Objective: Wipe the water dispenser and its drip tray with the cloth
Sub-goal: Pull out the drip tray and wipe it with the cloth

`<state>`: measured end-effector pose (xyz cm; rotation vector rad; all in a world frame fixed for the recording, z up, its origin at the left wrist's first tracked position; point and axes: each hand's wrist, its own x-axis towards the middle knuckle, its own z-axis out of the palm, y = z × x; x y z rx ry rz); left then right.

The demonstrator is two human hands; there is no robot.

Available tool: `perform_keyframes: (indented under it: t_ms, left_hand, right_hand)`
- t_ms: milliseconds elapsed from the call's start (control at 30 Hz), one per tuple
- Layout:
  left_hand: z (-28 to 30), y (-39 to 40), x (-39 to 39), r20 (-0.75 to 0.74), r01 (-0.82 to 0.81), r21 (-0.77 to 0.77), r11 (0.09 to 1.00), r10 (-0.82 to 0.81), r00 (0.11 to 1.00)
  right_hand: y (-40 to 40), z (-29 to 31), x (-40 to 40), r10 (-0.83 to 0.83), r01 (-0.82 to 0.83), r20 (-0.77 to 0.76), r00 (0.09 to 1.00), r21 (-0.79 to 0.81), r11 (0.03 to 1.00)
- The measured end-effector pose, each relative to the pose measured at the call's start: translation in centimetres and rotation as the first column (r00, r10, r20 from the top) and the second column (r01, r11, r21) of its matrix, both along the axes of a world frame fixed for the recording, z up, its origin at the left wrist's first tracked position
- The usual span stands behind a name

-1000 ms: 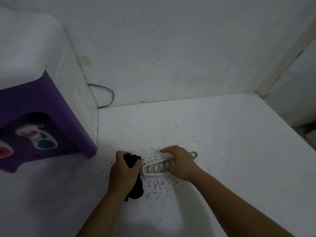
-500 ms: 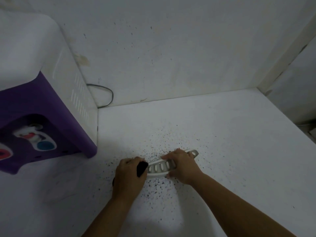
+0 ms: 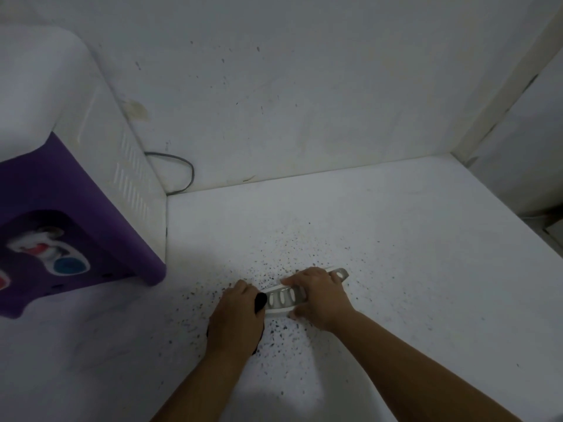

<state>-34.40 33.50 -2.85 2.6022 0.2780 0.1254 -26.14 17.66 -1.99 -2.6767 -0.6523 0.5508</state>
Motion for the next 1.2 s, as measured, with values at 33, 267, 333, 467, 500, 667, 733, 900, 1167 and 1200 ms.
perform_keyframes:
  t_ms: [33, 267, 333, 467, 500, 667, 733, 900, 1167, 1200]
  left_hand:
    - [0.0, 0.0, 0.1, -0.014, -0.008, 0.015, 1.0, 0.008, 1.0]
    - [0.6, 0.0, 1.3, -0.068, -0.143, 0.01, 0.99, 0.143, 0.987]
    - [0.5, -0.4, 0.7, -0.099, -0.142, 0.057, 0.988, 0.147, 0.984]
    - [0.5, 0.2, 1.1, -0.109, -0.129, 0.07, 0.989, 0.136, 0.985]
    - [0.7, 0.1, 1.4, -0.124, -0.112, 0.093, 0.989, 0.124, 0.985]
    - [1.1, -0.1, 1.7, -0.264, -0.059, 0.133, 0.989, 0.093, 0.96]
    - [1.5, 0.3, 2.0, -0.312, -0.031, 0.105, 0.994, 0.062, 0.948]
    - [2.4, -0.2, 3.4, -0.212, -0.132, 0.002, 0.991, 0.129, 0.969]
    - [0.6, -1.1, 1.9, -0.186, -0.059, 0.089, 0.994, 0.075, 0.98]
    - [0.7, -1.0, 2.2, -0.177, -0.06, 0.093, 0.994, 0.076, 0.981]
  right_hand:
    - [0.0, 0.0, 0.0, 0.003, -0.003, 0.0, 1.0, -0.006, 1.0]
    - [0.3, -0.2, -0.4, -0.028, 0.028, 0.006, 1.0, 0.005, 1.0]
    - [0.2, -0.1, -0.3, -0.021, 0.021, 0.012, 1.0, -0.01, 1.0]
    - [0.2, 0.0, -0.4, -0.018, 0.018, 0.005, 1.0, -0.013, 1.0]
    - [0.2, 0.0, -0.4, -0.022, 0.022, 0.005, 1.0, -0.012, 1.0]
    - [0.1, 0.1, -0.2, 0.01, -0.01, 0.014, 1.0, -0.036, 0.999]
    - [0.1, 0.2, -0.1, 0.022, -0.021, 0.007, 1.0, -0.037, 0.999]
    - [0.1, 0.1, 0.1, 0.024, -0.023, 0.014, 1.0, -0.038, 0.999]
    - [0.1, -0.1, 0.0, 0.02, -0.018, 0.048, 0.999, -0.048, 0.999]
    - [0.2, -0.2, 0.0, 0.01, -0.008, 0.05, 0.999, -0.039, 0.999]
